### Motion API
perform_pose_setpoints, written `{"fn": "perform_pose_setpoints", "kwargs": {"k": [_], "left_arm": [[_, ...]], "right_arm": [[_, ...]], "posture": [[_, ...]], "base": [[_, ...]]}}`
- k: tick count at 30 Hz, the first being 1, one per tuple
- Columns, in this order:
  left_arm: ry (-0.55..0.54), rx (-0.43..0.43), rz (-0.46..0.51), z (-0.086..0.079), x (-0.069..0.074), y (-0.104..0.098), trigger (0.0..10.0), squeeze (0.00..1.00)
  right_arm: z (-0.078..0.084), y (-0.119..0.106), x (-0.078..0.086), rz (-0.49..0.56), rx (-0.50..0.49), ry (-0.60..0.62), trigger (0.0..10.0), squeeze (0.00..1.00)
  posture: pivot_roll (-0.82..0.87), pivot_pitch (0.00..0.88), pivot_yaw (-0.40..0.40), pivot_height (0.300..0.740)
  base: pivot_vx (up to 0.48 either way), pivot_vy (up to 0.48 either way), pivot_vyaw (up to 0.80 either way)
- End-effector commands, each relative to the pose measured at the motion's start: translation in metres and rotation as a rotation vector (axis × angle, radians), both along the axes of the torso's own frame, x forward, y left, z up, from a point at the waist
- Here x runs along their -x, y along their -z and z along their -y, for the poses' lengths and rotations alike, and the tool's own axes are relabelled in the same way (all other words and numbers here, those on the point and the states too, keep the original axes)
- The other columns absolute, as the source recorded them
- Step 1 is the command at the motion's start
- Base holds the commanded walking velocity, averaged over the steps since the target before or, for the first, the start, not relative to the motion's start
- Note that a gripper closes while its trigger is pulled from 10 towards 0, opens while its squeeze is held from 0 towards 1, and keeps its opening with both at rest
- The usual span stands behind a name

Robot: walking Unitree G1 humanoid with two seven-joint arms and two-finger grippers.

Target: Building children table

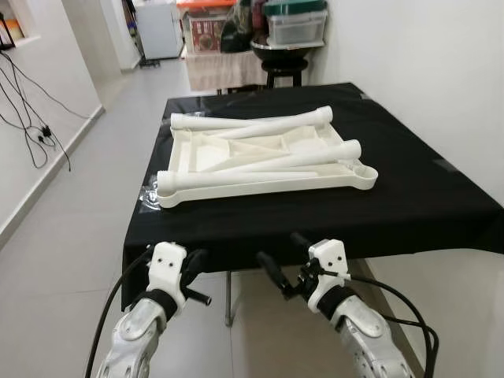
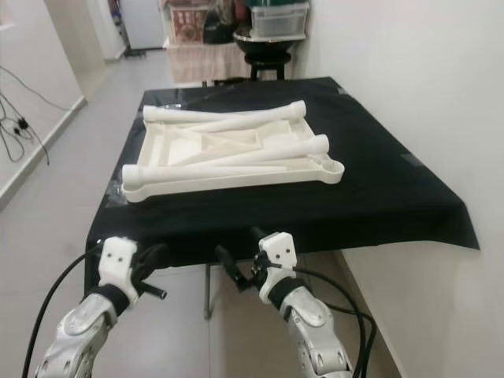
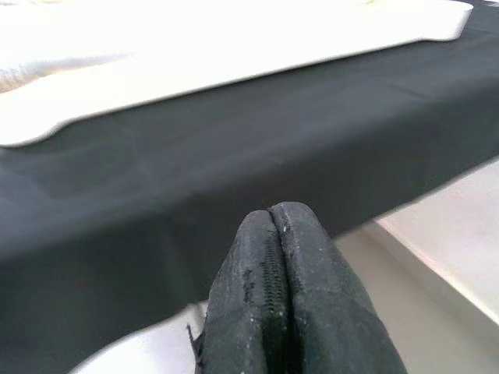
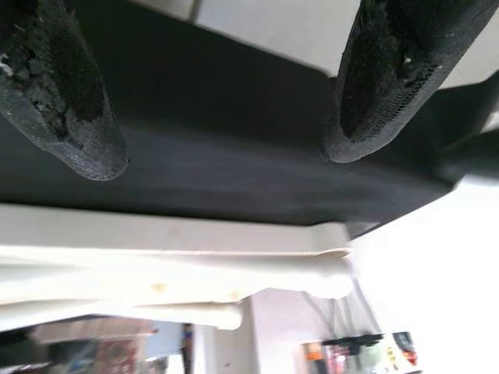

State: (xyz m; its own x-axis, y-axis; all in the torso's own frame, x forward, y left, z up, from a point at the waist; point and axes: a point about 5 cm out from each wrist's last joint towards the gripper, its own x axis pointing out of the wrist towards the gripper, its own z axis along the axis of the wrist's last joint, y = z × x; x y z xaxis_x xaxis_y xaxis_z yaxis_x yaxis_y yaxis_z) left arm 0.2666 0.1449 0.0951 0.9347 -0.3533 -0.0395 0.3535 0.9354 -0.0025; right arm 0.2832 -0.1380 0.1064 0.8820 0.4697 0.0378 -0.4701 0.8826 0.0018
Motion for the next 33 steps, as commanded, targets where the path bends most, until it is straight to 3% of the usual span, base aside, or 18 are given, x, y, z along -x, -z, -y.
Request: {"fn": "perform_pose_setpoints", "kwargs": {"k": [1, 8, 11, 13, 21, 33], "left_arm": [[0.019, 0.007, -0.013, 0.003, 0.002, 0.000, 10.0, 0.00], [0.042, -0.027, 0.006, 0.010, -0.002, -0.006, 10.0, 0.00], [-0.026, -0.089, 0.080, -0.001, -0.023, -0.025, 10.0, 0.00], [-0.041, -0.095, 0.090, -0.004, -0.026, -0.028, 10.0, 0.00], [-0.021, -0.097, 0.088, 0.000, -0.017, -0.027, 10.0, 0.00], [-0.015, -0.012, 0.110, 0.006, -0.024, -0.037, 10.0, 0.00]], "right_arm": [[0.001, -0.003, -0.001, 0.001, -0.010, 0.012, 10.0, 0.00], [0.008, -0.012, -0.010, 0.000, -0.037, 0.052, 10.0, 0.00], [0.006, -0.028, -0.026, 0.021, -0.088, 0.094, 10.0, 0.00], [0.004, -0.030, -0.028, 0.024, -0.095, 0.097, 10.0, 0.00], [-0.001, -0.025, -0.020, 0.017, -0.090, 0.101, 10.0, 0.00], [0.008, -0.028, -0.025, -0.010, -0.127, 0.151, 10.0, 0.00]], "posture": [[-0.12, 0.000, 0.007, 0.740], [-0.11, 0.000, 0.008, 0.740], [-0.10, 0.000, 0.012, 0.740], [-0.10, 0.000, 0.013, 0.740], [-0.12, 0.000, 0.055, 0.740], [-0.12, 0.000, 0.044, 0.740]], "base": [[0.000, 0.000, 0.00], [0.000, 0.000, 0.00], [0.000, 0.000, 0.00], [0.000, 0.000, 0.00], [0.000, 0.000, 0.00], [0.000, 0.000, 0.13]]}}
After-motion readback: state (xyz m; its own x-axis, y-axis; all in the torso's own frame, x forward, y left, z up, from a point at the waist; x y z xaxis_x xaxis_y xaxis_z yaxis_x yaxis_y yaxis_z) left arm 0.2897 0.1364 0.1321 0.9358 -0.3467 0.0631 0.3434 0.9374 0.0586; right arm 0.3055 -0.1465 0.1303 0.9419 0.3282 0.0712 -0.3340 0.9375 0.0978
